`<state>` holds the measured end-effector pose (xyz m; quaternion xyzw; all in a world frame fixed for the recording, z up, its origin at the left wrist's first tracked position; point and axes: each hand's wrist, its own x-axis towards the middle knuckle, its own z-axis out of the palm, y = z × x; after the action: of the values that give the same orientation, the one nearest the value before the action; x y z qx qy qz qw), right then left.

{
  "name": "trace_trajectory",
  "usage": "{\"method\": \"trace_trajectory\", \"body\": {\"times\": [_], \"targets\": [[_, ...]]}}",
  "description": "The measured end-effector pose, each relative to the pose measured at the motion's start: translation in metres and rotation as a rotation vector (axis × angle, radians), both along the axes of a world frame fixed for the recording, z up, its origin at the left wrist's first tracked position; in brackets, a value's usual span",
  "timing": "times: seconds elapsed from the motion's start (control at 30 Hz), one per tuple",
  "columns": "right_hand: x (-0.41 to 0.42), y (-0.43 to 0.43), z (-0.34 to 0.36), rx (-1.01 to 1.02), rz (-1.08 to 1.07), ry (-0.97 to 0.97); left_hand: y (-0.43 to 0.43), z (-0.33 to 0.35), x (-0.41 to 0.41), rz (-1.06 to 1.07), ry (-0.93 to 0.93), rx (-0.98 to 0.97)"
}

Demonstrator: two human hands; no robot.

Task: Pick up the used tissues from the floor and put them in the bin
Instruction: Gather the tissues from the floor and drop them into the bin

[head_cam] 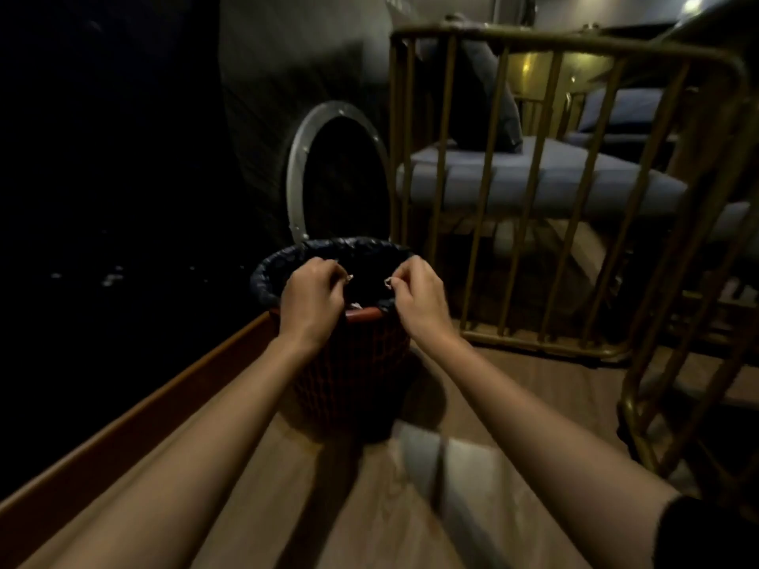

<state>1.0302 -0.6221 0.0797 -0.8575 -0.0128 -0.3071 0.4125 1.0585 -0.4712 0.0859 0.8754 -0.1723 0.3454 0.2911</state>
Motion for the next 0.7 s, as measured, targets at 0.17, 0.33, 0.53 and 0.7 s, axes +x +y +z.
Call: {"method": "trace_trajectory", "body": {"times": [0.17, 0.33, 0.53, 0.7], "targets": [[0.037, 0.034, 0.017, -0.301, -0.048, 0.297, 0.024, -0.004, 0.031, 0.206, 0.285, 0.015], [0.020, 0.024, 0.000, -0.365, -0.017, 0.330, 0.071, -0.005, -0.006, 0.155, 0.137, 0.168], [-0.069, 0.045, -0.036, -0.230, 0.027, -0.092, 0.176, -0.022, -0.130, 0.116, 0.380, 0.413], [-0.141, 0.139, -0.120, -0.144, 0.327, 0.191, 0.245, -0.087, -0.255, 0.292, 0.850, 0.456]]}}
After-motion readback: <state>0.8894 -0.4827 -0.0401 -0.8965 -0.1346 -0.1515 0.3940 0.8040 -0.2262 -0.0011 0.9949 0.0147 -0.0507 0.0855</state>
